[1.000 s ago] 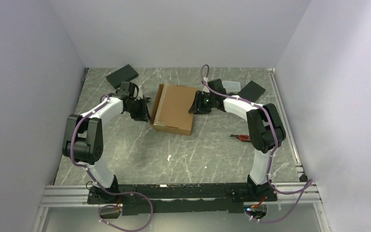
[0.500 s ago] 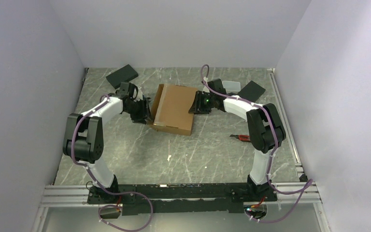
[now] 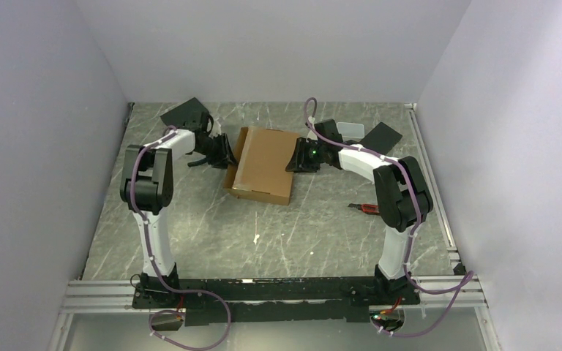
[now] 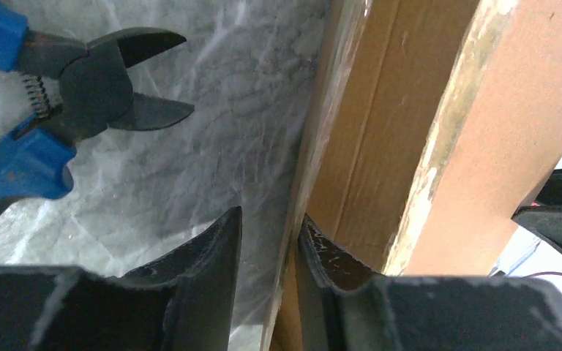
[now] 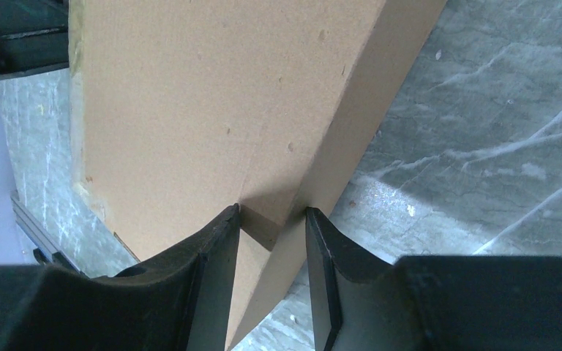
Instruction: Unpack the express box
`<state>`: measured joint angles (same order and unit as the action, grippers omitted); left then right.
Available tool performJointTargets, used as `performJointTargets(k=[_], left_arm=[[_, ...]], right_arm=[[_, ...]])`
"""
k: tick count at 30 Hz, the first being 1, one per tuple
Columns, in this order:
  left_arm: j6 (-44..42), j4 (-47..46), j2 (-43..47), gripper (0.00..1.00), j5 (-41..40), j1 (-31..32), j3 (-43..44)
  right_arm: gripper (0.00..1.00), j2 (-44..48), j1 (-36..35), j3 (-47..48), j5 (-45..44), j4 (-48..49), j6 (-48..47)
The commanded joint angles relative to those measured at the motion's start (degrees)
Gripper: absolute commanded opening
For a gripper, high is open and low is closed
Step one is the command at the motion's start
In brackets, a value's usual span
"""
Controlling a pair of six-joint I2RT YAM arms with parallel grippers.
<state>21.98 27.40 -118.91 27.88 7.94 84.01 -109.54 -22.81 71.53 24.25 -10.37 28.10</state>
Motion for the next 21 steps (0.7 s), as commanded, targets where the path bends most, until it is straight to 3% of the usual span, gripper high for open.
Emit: performJointTargets(k=[1, 7, 14, 21], left_arm=[[0.3, -1.4, -1.3, 0.34, 3.4, -0.9, 3.3], [-3.4, 1.8, 1.8, 0.18, 2.6, -1.4, 4.3], [-9.5, 11.0, 10.1, 0.01, -1.1, -1.4, 5.1], [-13.9, 22.8, 19.2, 0.0, -6.5, -1.4, 7.2]], right_arm=[[0.39, 0.1, -0.3, -1.4, -1.8, -1.2, -1.6], [0.4, 1.9, -0.3, -2.7, -1.9, -0.2, -1.8], [0.57, 5.1, -0.3, -3.1, -3.7, -0.9, -2.7], [0.72, 8.0, -1.1, -3.1, -5.9, -2.3, -3.4]])
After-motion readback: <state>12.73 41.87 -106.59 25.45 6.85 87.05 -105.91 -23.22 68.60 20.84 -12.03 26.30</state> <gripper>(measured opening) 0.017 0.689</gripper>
